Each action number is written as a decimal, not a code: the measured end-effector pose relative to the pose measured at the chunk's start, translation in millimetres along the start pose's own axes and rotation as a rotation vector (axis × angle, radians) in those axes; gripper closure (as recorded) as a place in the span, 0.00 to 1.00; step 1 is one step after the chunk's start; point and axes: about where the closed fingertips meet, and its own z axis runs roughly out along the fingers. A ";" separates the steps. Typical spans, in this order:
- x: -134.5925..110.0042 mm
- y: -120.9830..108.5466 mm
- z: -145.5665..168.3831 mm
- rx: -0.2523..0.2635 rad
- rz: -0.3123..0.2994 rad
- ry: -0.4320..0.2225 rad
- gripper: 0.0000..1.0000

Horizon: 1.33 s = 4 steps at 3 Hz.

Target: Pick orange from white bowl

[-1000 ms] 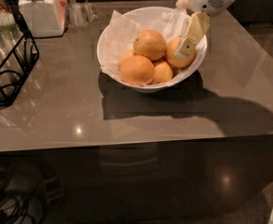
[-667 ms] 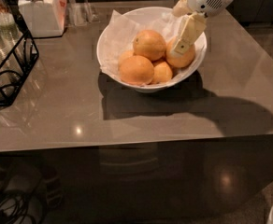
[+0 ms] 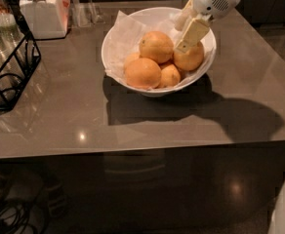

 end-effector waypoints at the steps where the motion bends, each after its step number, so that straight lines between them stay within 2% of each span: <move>1: 4.7 -3.1 7.1 -0.015 0.015 0.012 0.17; 2: 9.9 -5.5 11.7 -0.026 0.029 0.021 0.10; 4: 31.8 -9.6 17.8 -0.038 0.082 0.040 0.11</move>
Offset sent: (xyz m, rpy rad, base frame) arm 0.0057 -0.0132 -0.0163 -0.0255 0.0719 -0.0244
